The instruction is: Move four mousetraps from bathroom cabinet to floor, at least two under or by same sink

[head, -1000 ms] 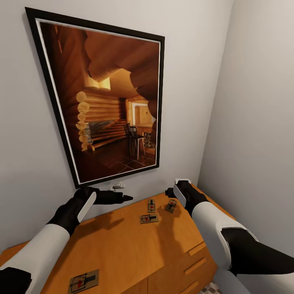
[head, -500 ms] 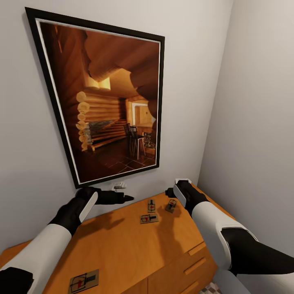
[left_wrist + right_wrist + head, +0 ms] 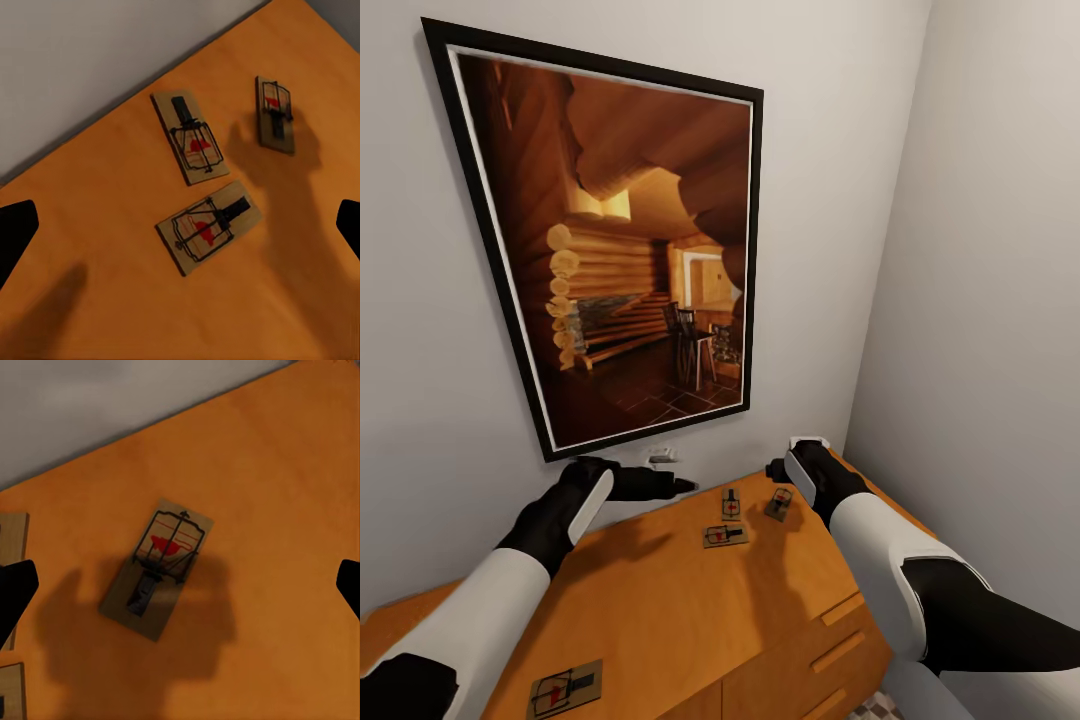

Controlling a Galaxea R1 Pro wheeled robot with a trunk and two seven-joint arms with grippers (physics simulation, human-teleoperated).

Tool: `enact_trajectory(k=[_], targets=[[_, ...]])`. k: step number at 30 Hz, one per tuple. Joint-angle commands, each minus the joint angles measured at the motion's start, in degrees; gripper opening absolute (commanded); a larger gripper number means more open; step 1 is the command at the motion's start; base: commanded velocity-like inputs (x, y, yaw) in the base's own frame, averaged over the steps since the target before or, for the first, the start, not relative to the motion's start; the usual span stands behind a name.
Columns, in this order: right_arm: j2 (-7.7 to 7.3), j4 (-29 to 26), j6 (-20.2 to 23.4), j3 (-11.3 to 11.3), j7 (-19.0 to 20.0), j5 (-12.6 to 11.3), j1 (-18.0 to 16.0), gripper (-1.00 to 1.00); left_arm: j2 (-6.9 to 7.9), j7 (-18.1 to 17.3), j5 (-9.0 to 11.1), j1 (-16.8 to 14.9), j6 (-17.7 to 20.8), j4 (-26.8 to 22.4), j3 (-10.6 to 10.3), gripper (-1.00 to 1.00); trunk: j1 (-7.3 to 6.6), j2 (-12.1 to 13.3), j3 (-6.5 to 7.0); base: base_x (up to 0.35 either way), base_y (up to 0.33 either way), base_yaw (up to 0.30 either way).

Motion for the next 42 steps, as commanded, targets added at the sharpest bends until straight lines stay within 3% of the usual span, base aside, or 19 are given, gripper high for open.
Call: enact_trajectory(k=[1,8,13,28,42], targets=[[0.05,-0.1,0.2,-0.3,-0.4,-0.3,0.0,1.0,-0.46,0.7,0.0,0.0,0.2,0.0,-0.1,1.0,0.02,0.0,-0.03,0.0,0.0,0.0],[0.05,-0.1,0.2,-0.3,-0.5,-0.3,0.0,1.0,-2.88,5.8,0.0,0.0,0.4,0.0,-0.1,1.0,0.02,0.0,-0.03,0.0,0.0,0.0],[0.05,-0.2,0.3,-0.3,-0.6,-0.3,0.0,1.0,-3.6,8.9,0.2,0.0,0.4,0.0,-0.1,1.0,0.02,0.0,-0.03,0.0,0.0,0.0],[0.05,-0.2,0.3,-0.3,-2.2,-0.2,0.0,1.0,-3.98,10.4,0.6,0.0,0.0,0.3,-0.2,1.0,0.02,0.0,-0.03,0.0,0.0,0.0],[0.05,-0.2,0.1,-0.3,-2.5,-0.4,0.0,1.0,-3.9,10.1,0.7,0.0,-0.2,0.7,-0.2,1.0,3.1,-5.7,-2.54,0.0,0.0,0.0]])
